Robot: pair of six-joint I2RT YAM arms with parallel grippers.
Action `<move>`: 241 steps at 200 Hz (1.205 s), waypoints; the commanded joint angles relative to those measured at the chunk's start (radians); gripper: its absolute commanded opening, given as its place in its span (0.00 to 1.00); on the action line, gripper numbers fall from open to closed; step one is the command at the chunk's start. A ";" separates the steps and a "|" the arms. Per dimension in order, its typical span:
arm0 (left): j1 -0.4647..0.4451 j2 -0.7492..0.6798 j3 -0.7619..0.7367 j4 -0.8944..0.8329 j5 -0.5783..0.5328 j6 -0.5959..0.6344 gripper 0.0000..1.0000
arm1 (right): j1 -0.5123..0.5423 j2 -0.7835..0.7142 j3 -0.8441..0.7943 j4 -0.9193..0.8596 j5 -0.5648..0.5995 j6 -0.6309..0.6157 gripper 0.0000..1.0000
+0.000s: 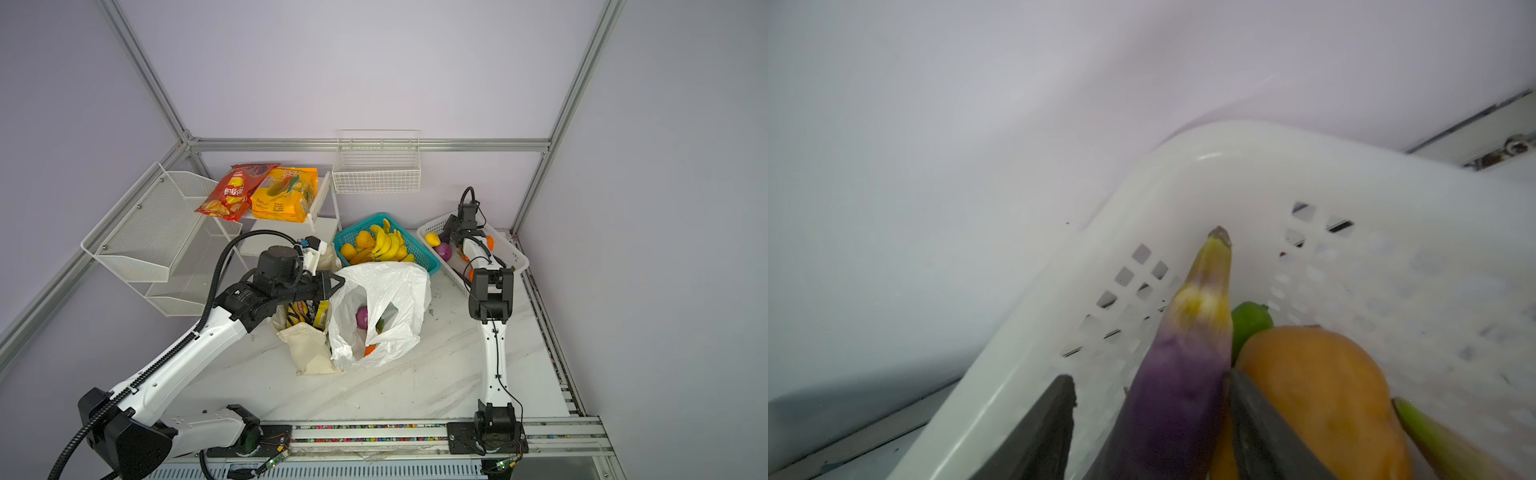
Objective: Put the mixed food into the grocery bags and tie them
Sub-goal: 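Reach the right gripper into the white basket and grasp the eggplant, then lift the purple eggplant out of the basket with the right gripper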
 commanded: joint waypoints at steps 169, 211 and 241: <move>0.006 0.001 0.034 0.039 0.005 0.022 0.00 | -0.074 0.054 -0.010 0.231 -0.430 0.133 0.37; 0.007 -0.004 0.031 0.037 -0.001 0.027 0.00 | -0.098 0.000 -0.076 0.306 -0.433 0.174 0.26; 0.007 -0.002 0.029 0.041 0.001 0.028 0.00 | -0.114 -0.093 -0.173 0.360 -0.419 0.187 0.23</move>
